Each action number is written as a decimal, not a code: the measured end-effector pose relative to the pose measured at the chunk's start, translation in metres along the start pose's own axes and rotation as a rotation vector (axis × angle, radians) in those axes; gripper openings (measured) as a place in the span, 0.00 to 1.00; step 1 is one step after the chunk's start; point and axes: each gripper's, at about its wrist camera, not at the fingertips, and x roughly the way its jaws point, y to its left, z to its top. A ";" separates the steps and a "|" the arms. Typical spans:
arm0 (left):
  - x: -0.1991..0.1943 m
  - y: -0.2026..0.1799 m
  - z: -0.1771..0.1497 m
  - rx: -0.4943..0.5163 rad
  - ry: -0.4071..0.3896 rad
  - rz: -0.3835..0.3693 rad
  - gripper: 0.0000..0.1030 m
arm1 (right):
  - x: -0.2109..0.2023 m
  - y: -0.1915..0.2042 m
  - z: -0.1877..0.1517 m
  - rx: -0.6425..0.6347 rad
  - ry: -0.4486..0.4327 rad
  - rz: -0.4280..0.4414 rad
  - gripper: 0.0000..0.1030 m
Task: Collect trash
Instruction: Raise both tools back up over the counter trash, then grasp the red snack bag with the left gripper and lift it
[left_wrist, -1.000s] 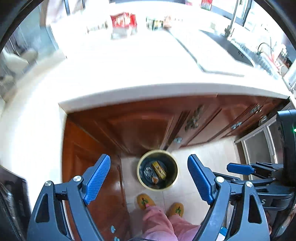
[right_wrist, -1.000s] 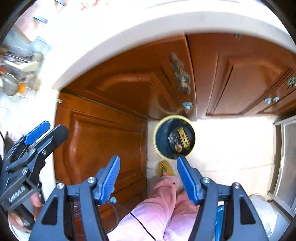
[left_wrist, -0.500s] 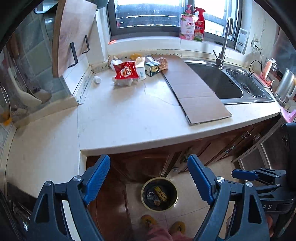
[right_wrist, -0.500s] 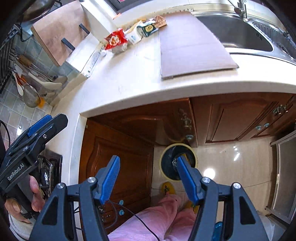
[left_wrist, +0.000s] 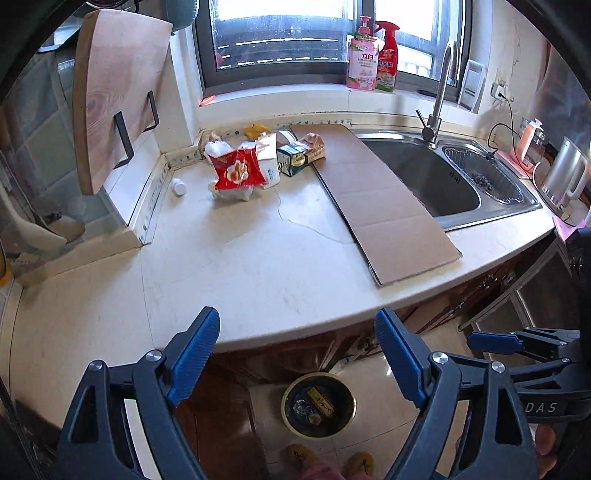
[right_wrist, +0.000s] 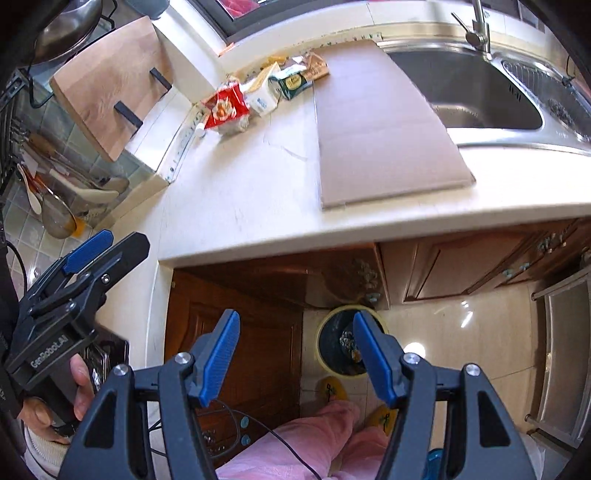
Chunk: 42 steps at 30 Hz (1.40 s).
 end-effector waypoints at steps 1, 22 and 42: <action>0.003 0.003 0.006 0.000 -0.006 -0.003 0.82 | -0.001 0.002 0.005 -0.002 -0.005 -0.004 0.63; 0.098 0.069 0.136 -0.056 -0.027 -0.001 0.82 | 0.010 0.035 0.143 -0.018 -0.127 -0.065 0.63; 0.266 0.090 0.204 -0.244 0.196 0.159 0.82 | 0.108 -0.006 0.286 -0.163 0.030 0.107 0.63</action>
